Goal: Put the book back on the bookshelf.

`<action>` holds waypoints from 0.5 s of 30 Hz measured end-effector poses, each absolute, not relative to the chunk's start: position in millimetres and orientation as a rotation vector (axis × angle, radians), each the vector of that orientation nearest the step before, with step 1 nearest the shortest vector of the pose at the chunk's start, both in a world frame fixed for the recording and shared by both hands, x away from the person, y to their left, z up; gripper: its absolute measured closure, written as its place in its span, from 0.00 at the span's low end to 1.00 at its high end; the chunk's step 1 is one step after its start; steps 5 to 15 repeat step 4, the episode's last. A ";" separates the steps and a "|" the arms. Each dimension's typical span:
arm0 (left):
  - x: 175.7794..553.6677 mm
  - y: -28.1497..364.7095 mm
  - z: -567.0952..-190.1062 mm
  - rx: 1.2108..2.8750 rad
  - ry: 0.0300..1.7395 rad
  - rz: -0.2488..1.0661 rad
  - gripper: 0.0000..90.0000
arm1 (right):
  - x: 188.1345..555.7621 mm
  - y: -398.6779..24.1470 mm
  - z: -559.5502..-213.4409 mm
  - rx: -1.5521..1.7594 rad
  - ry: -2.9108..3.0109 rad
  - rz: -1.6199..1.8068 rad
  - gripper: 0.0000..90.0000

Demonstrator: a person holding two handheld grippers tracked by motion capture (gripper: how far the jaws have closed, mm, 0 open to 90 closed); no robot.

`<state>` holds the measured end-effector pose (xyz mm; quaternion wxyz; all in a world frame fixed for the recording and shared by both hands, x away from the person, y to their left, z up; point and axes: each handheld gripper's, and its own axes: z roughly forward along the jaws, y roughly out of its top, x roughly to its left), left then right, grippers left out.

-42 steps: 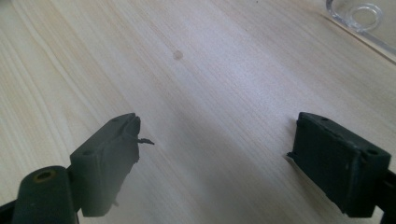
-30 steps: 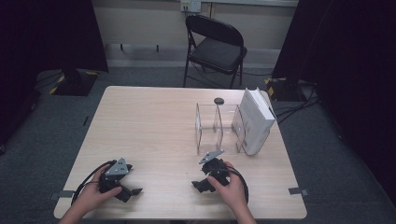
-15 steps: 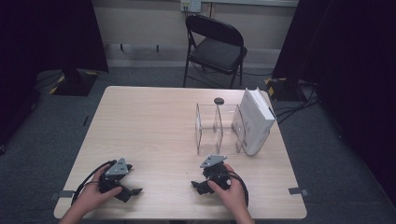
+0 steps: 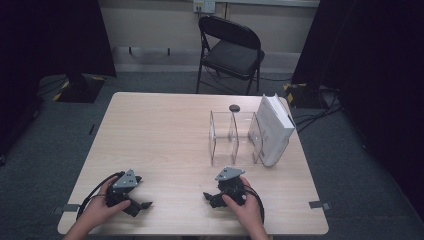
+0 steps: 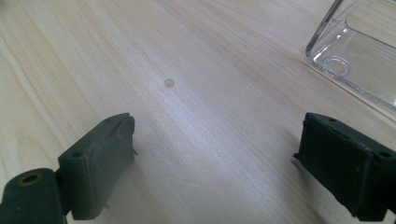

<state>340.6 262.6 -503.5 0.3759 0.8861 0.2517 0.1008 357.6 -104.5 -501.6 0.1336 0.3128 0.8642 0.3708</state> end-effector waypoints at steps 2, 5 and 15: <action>340.4 262.5 -503.5 2.267 0.646 0.258 0.00 | 358.0 -104.4 -501.6 0.904 2.504 1.076 0.10; 340.4 262.5 -503.5 2.267 0.646 0.258 0.00 | 358.0 -104.4 -501.6 0.903 2.503 1.075 0.10; 340.4 262.5 -503.5 2.267 0.646 0.258 0.00 | 358.0 -104.4 -501.6 0.903 2.503 1.075 0.10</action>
